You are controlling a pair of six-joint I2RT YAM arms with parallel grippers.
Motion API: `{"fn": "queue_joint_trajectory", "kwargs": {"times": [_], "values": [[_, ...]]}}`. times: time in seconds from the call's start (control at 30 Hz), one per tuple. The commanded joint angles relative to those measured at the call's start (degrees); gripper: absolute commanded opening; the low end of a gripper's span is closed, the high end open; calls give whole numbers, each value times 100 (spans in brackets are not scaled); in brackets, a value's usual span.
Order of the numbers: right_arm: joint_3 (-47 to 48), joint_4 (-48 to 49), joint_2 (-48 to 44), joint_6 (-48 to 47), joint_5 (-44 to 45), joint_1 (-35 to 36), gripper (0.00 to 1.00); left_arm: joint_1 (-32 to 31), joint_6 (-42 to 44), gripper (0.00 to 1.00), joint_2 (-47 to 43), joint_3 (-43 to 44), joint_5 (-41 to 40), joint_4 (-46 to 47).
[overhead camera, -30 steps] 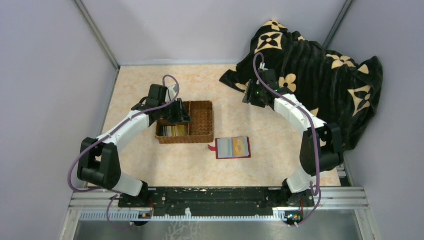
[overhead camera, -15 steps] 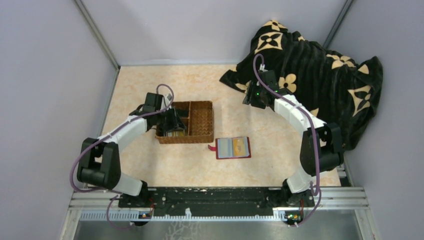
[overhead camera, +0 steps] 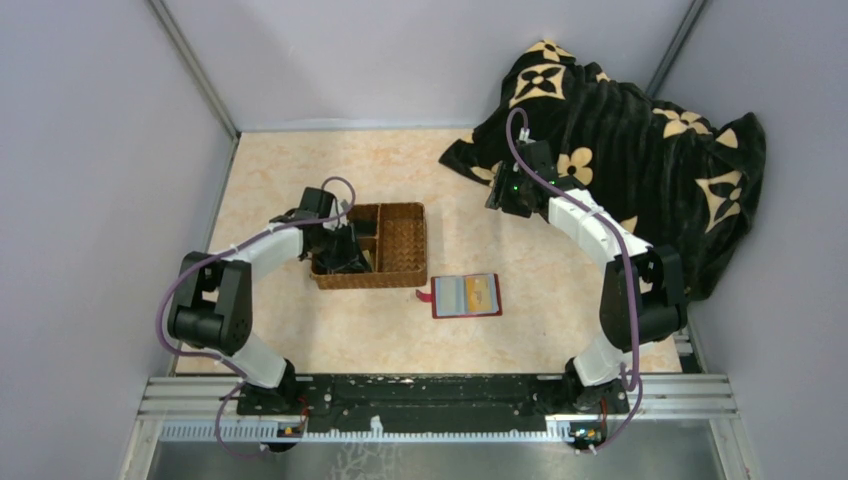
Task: Take the credit cards out of the card holder
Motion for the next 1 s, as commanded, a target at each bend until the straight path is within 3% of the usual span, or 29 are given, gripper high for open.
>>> {"fn": "queue_joint_trajectory", "kwargs": {"times": [0.0,0.17,0.33,0.63,0.83,0.97], "values": [[114,185,8,-32,-24,-61,50,24,124,31,-314,433,204,158],[117,231,3,-43,-92,-60,50,32,127,34,-451,1330,567,365],[98,242,-22,-44,-111,-60,50,33,124,34,-109,2225,806,-44],[59,182,-258,-434,-63,-39,49,-5,337,37,-385,1951,672,63],[44,-126,-488,-855,458,417,50,-891,1130,41,-242,2629,45,-320],[-252,-150,-859,-983,830,831,55,-1451,723,41,-310,2447,71,205]]}}
